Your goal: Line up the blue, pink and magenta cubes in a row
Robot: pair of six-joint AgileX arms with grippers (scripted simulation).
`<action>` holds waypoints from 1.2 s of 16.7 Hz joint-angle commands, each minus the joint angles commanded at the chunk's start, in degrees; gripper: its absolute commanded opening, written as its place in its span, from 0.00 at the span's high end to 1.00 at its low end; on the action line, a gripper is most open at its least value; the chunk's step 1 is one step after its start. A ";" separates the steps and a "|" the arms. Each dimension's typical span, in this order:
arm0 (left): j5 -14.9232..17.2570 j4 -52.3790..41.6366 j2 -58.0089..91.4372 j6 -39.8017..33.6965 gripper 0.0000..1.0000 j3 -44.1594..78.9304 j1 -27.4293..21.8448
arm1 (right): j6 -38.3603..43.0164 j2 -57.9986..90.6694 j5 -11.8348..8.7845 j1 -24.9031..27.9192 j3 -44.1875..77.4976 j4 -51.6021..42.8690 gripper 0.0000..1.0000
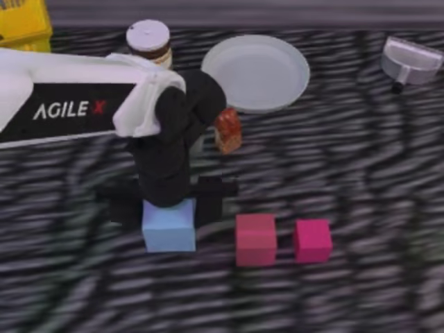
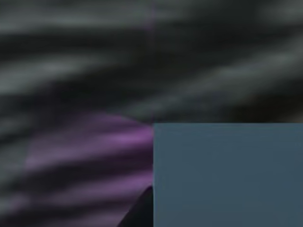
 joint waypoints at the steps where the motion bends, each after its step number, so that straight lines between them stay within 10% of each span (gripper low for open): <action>1: 0.00 1.15 0.46 -0.01 1.00 -0.92 -0.05 | 0.00 0.00 0.00 0.00 0.00 0.00 0.00; 5: 0.00 1.73 0.72 -0.02 1.00 -1.41 -0.09 | 0.00 0.00 0.00 0.00 0.00 0.00 0.00; 18: 0.00 1.73 0.72 -0.02 0.02 -1.41 -0.09 | 0.00 0.00 0.00 0.00 0.00 0.00 0.00; 20: 0.00 1.73 0.72 -0.02 0.00 -1.41 -0.09 | 0.00 0.00 0.00 0.00 0.00 0.00 0.00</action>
